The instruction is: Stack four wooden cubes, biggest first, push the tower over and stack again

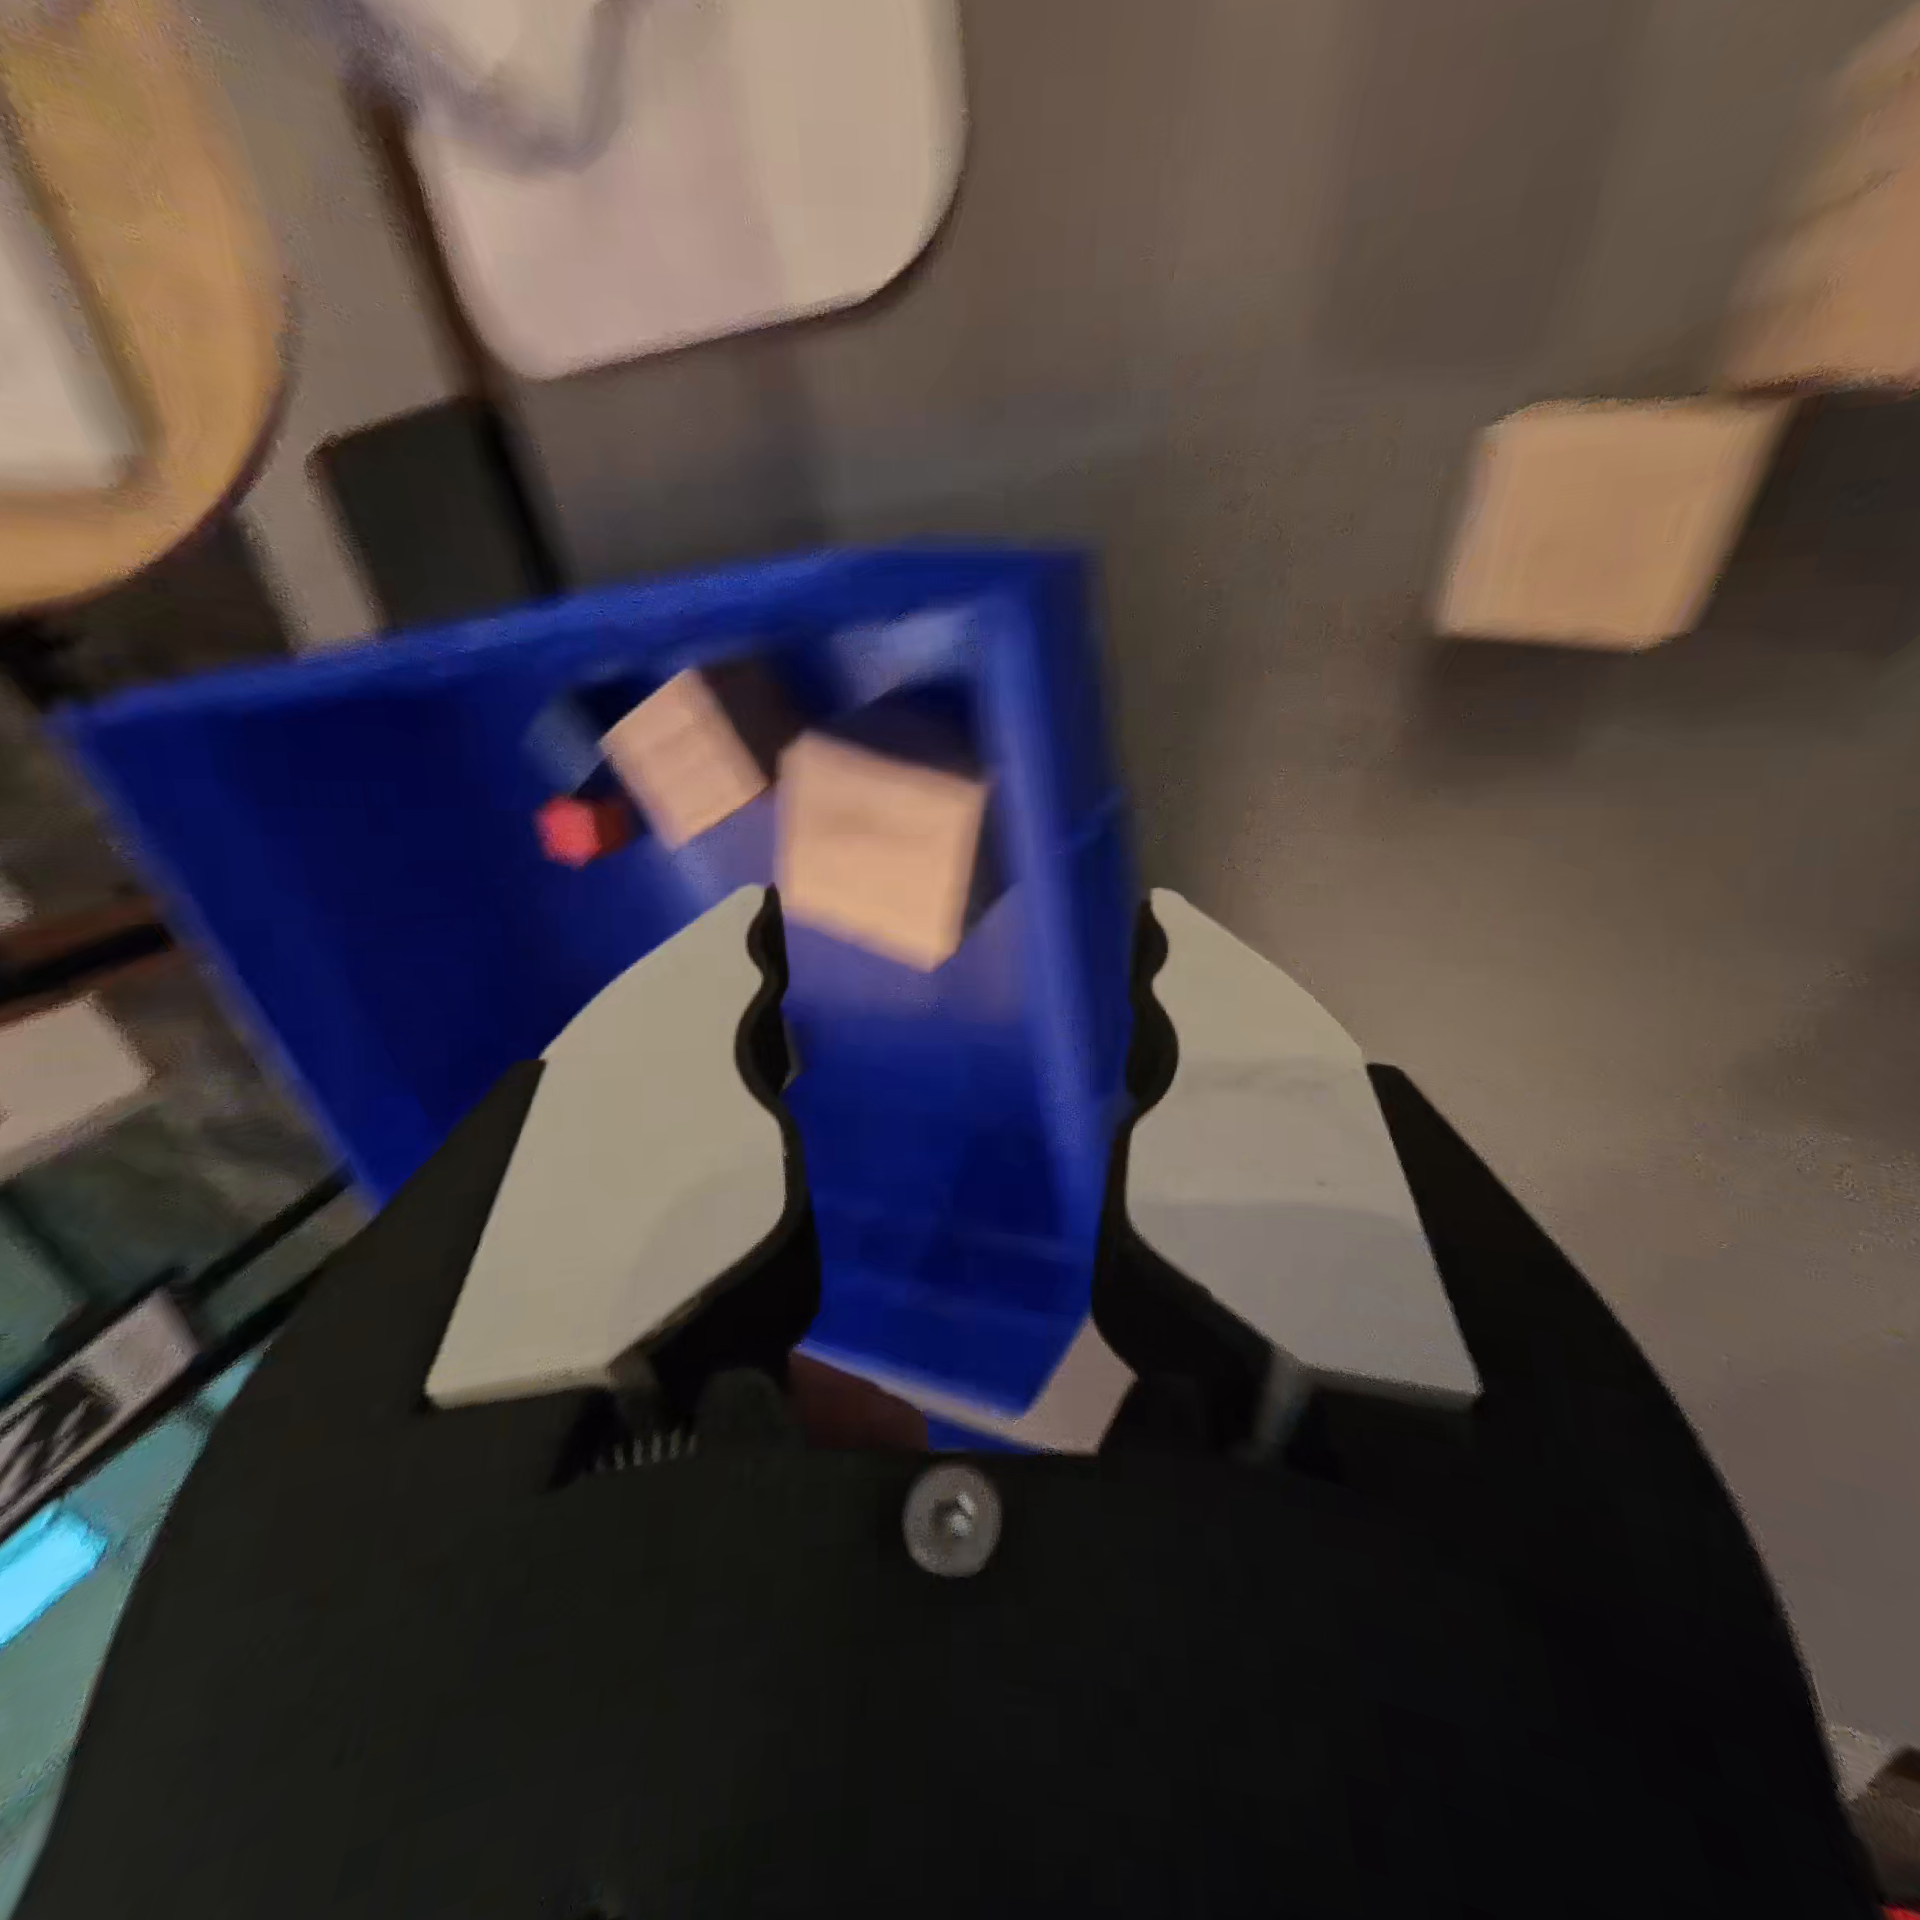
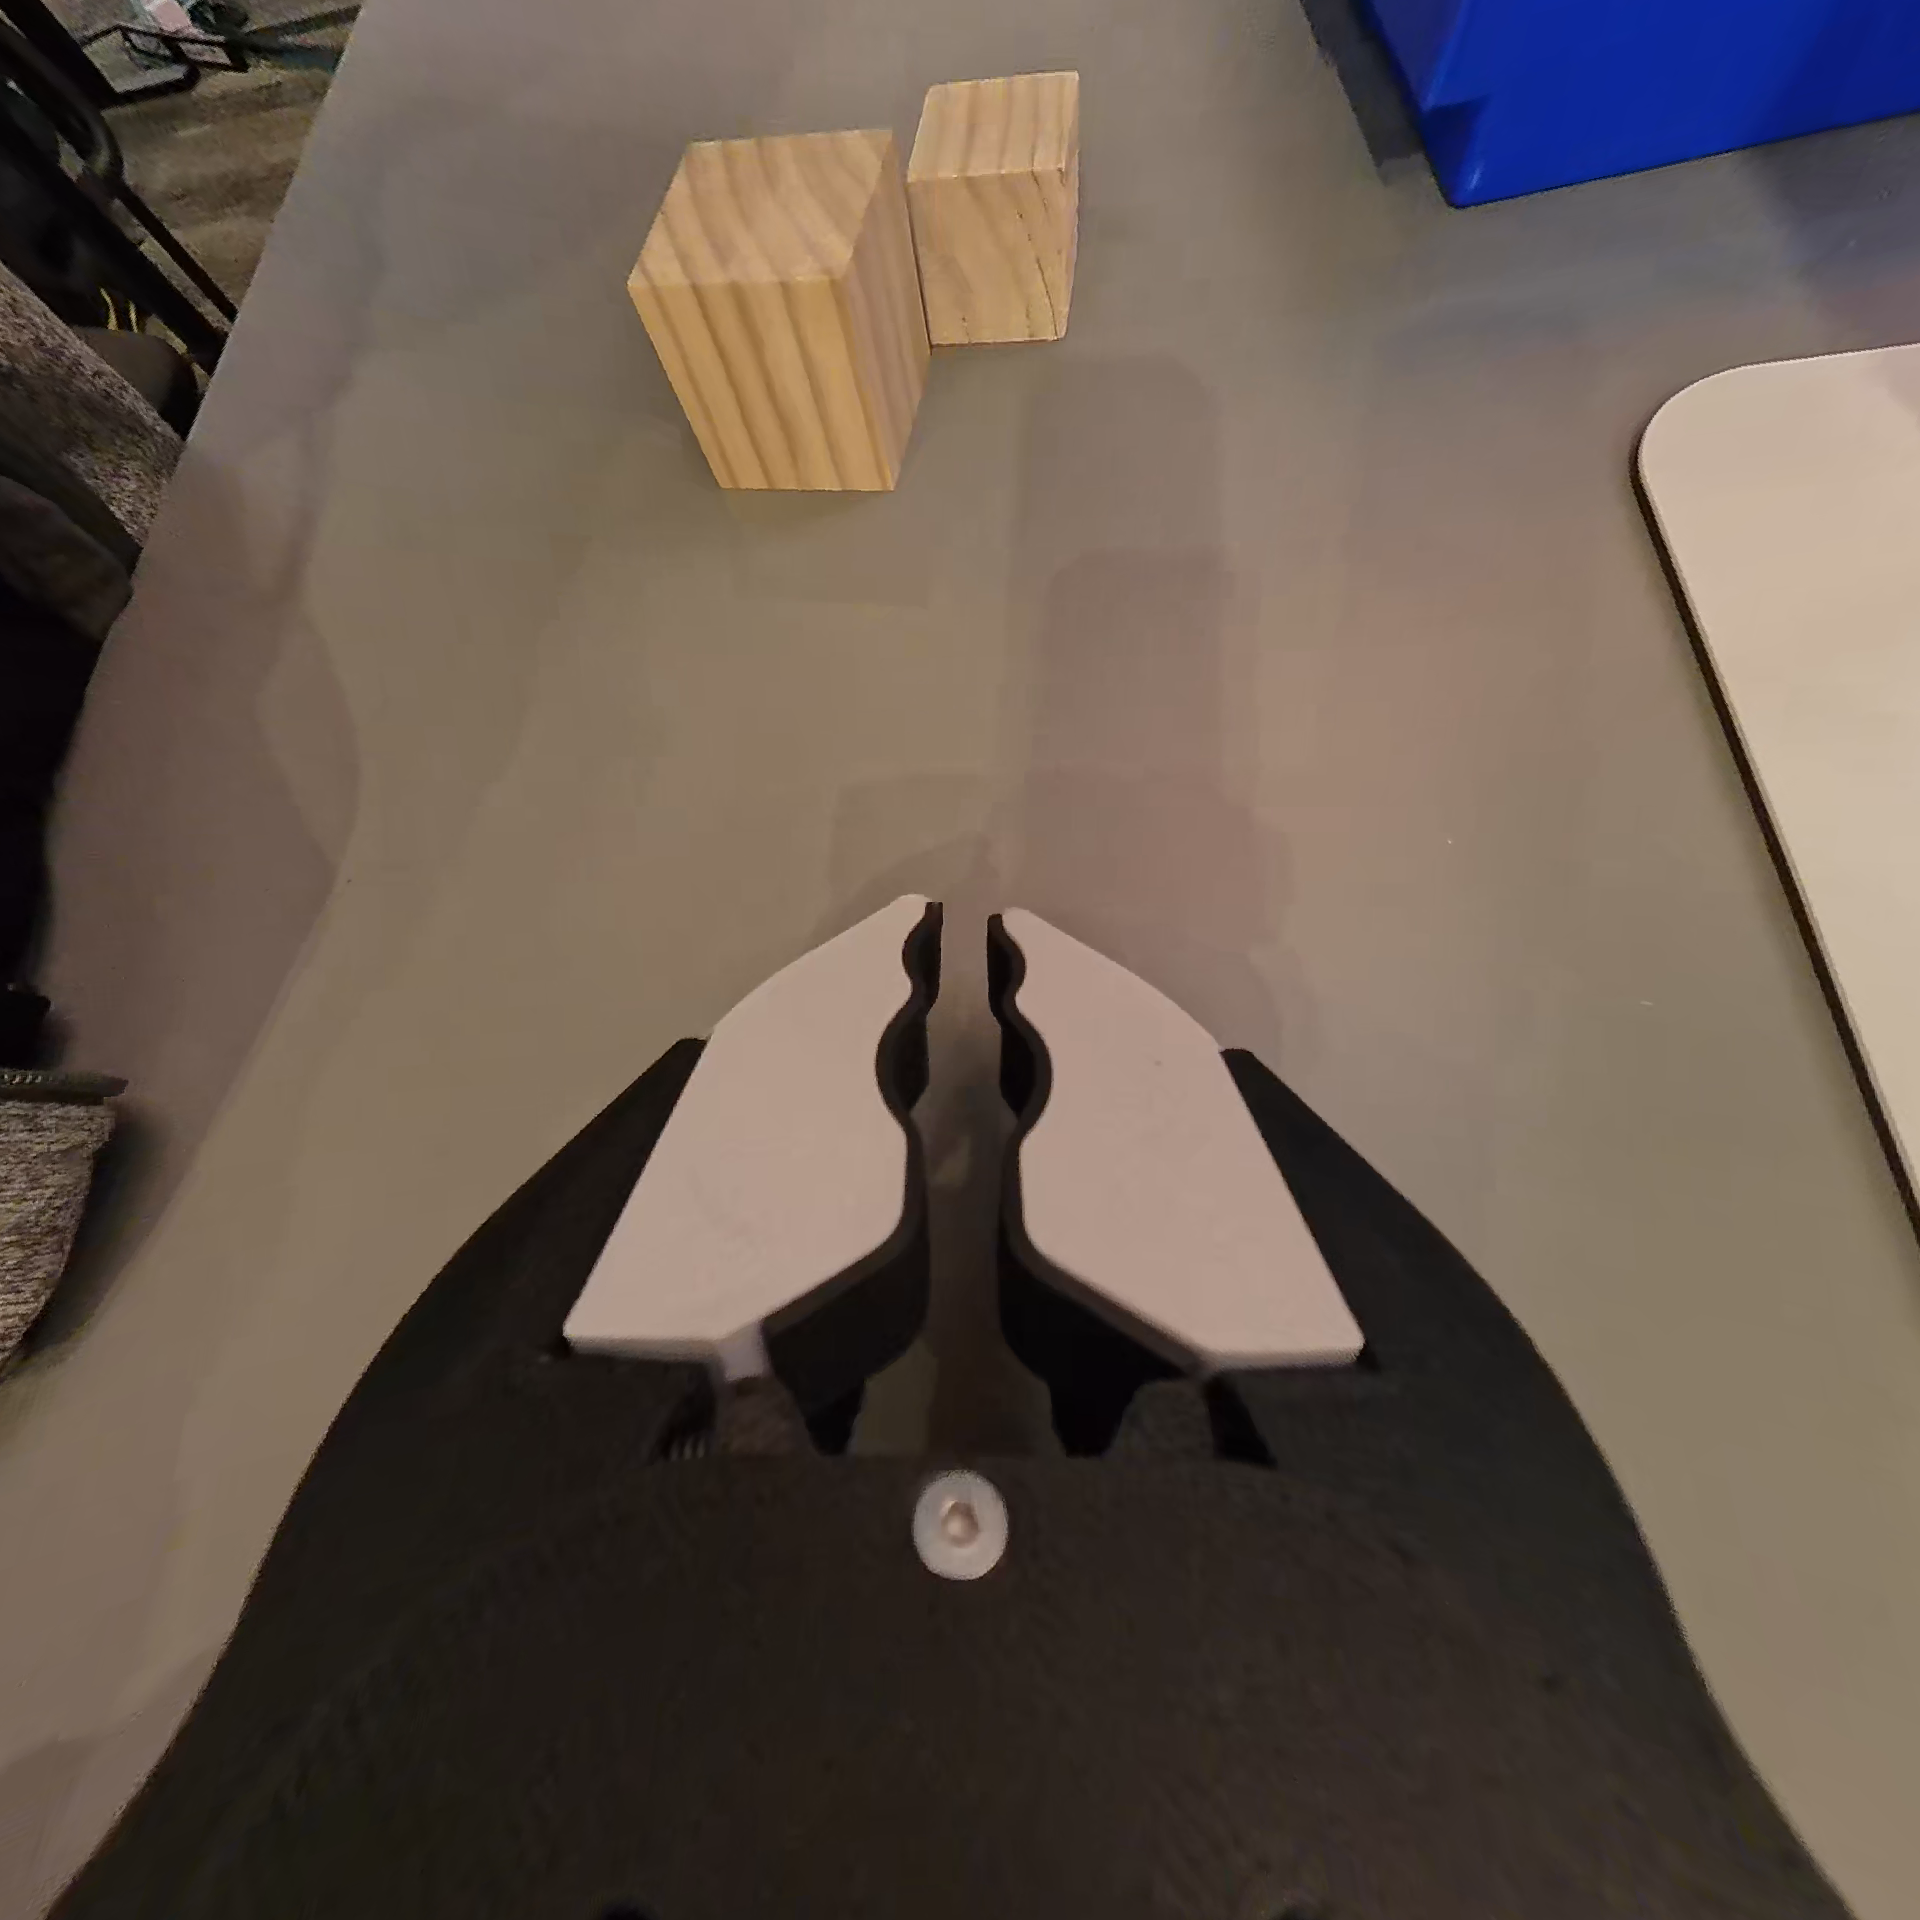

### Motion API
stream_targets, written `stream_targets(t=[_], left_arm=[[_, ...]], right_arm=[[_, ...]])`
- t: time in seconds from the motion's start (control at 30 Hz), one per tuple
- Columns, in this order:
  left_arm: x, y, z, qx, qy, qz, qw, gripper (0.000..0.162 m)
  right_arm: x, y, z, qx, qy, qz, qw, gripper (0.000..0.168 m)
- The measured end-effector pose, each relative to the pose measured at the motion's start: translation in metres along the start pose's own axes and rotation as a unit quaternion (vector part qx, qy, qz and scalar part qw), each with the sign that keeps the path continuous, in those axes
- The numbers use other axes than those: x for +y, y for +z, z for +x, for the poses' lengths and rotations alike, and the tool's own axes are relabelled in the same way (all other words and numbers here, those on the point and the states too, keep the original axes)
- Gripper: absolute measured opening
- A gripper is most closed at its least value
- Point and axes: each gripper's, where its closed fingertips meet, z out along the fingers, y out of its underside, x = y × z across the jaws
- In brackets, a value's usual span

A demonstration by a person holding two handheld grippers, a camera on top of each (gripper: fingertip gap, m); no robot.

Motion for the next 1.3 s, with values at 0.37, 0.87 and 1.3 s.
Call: stream_targets(t=[0.37,0.87,1.3], left_arm=[[0.142,0.098,-0.086,0.035,0.017,-0.242,0.969,0.053],[0.143,0.1,-0.08,0.053,-0.041,-0.206,0.976,0.034],[0.154,0.129,-0.078,0.106,0.005,-0.27,0.957,0.03]], right_arm=[[0.0,-0.001,0.0,-0.004,0.003,0.002,1.0,0.009],[0.0,0.0,0.0,-0.003,0.001,0.0,1.0,0.009],[0.0,-0.001,0.0,-0.008,0.005,0.004,1.0,0.009]])
